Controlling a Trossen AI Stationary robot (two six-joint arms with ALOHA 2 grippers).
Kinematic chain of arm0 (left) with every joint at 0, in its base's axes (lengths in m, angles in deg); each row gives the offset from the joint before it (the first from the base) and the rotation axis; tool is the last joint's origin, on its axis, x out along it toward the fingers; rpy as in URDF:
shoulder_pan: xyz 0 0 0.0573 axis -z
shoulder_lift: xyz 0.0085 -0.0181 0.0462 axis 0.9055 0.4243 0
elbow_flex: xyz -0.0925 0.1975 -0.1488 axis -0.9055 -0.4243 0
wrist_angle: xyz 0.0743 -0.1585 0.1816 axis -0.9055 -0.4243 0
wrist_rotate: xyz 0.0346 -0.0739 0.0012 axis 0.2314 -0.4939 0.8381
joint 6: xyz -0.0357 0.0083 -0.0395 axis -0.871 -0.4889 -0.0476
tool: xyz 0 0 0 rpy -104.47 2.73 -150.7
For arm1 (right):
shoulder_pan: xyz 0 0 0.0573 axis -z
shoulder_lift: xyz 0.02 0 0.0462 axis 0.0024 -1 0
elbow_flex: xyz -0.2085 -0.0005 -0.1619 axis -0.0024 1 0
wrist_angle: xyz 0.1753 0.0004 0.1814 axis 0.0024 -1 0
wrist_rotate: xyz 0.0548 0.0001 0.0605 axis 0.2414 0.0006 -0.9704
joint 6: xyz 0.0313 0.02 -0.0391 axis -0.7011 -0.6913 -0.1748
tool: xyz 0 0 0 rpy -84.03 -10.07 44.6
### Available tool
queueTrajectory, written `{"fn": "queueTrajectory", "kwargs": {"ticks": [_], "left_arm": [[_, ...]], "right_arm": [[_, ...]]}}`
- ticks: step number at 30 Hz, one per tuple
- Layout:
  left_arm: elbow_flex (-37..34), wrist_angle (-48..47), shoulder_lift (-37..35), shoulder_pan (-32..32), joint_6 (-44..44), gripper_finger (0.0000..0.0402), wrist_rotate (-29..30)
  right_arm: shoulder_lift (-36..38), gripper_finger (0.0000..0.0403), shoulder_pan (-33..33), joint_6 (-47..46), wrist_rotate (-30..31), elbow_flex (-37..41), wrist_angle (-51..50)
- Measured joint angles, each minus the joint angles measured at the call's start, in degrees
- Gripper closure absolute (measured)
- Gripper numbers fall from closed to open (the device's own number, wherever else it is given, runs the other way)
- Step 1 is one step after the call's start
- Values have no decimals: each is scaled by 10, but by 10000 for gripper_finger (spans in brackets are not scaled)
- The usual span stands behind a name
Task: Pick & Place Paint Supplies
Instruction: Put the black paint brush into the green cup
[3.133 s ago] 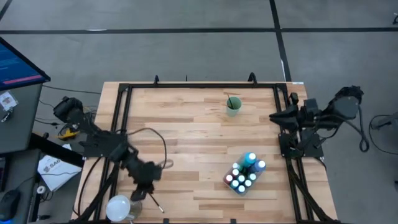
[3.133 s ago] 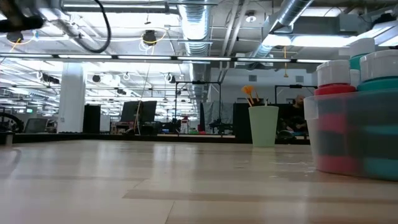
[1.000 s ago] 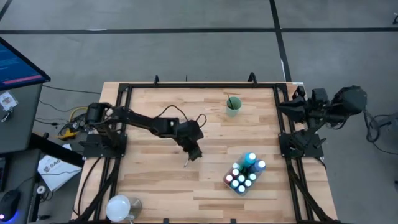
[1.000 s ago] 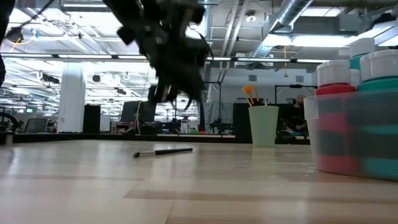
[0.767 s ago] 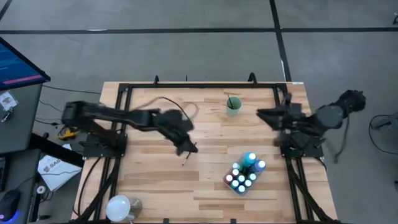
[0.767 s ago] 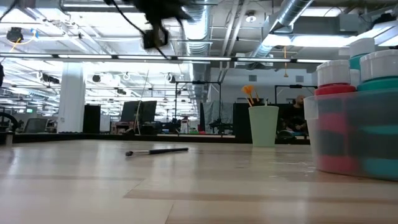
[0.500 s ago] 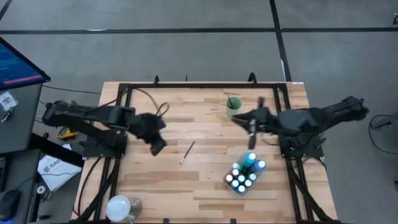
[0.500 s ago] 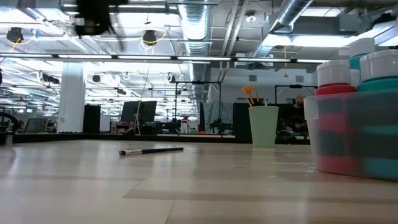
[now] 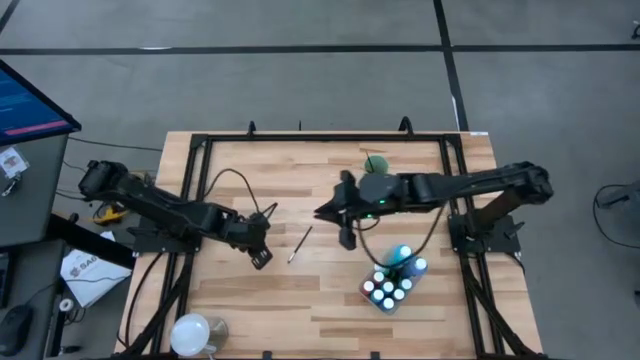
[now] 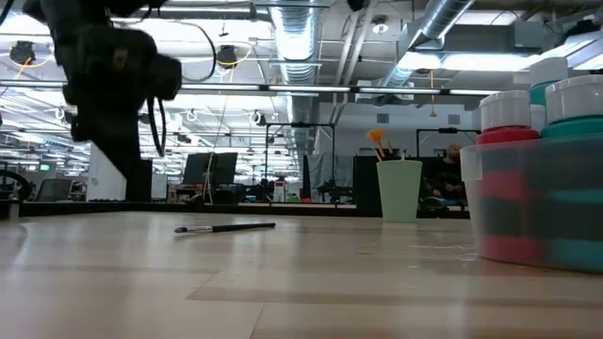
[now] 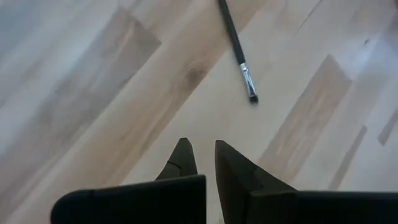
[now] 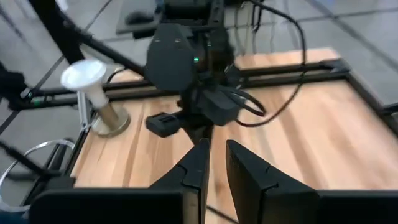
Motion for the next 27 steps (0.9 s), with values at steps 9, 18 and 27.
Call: {"fn": "queueTrajectory", "kwargs": {"ticks": [9,18,27], "left_arm": [[-34,40,-43,19,-15,401,-47],[-33,5,-172,21,-41,401,-41],[-33,-20,-237,25,-43,401,-49]], "right_arm": [[-120,354,2,47,-50,-16,19],[-266,338,22,118,-108,-97,41],[-405,268,32,244,-167,-251,-49]]}}
